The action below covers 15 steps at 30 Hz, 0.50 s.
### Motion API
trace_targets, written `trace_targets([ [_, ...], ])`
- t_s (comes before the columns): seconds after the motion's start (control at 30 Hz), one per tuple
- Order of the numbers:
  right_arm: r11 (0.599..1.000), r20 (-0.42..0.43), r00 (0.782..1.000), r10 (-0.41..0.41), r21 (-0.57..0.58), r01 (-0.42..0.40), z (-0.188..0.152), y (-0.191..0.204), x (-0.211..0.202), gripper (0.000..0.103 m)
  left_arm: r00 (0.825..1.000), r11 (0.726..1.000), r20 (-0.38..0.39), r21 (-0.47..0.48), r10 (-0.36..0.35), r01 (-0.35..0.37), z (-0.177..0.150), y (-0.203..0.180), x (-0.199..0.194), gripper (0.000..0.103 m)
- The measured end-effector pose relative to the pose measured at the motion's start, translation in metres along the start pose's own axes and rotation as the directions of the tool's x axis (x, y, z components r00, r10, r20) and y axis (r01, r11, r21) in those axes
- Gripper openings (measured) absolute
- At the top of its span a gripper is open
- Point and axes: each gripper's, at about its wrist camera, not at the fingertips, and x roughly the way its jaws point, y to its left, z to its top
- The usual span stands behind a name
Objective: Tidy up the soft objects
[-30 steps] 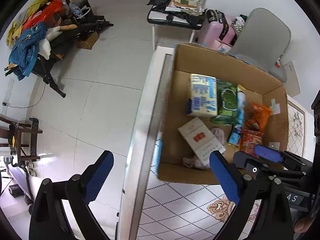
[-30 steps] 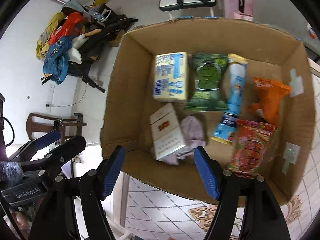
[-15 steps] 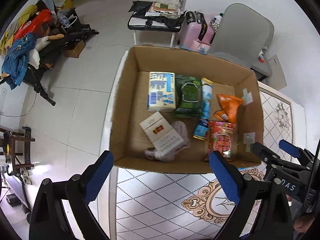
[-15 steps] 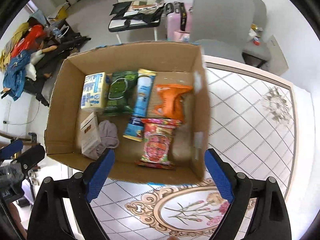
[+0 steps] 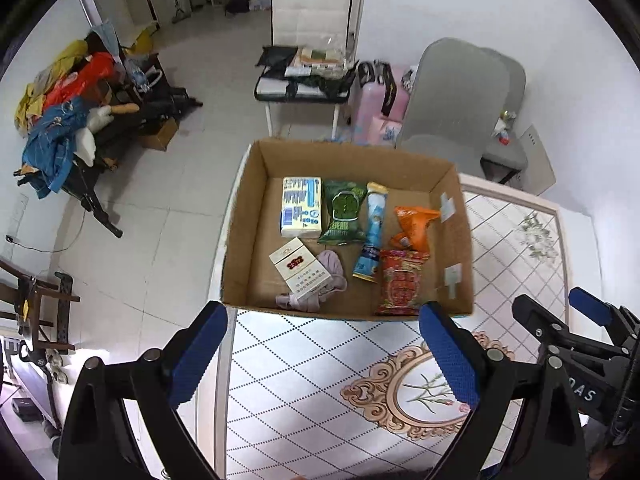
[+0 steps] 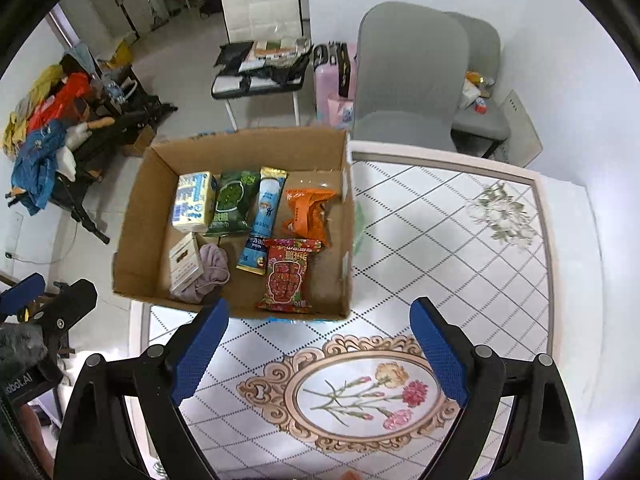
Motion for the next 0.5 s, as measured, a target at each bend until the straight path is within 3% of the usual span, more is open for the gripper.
trace_targets([
  [0.27, 1.0, 0.086, 0.996, 0.016, -0.008, -0.015, -0.027, -0.013, -0.088, 0.095, 0.996, 1.0, 0.085, 0.012, -0.017, 0.016, -0.018, -0.013, -0.073, 0.098],
  [0.5, 1.0, 0.131, 0.991, -0.005, -0.027, 0.008, -0.047, -0.017, -0.143, 0.095, 0.994, 1.0, 0.112, 0.011, -0.01, 0.009, -0.035, -0.019, -0.11, 0.098],
])
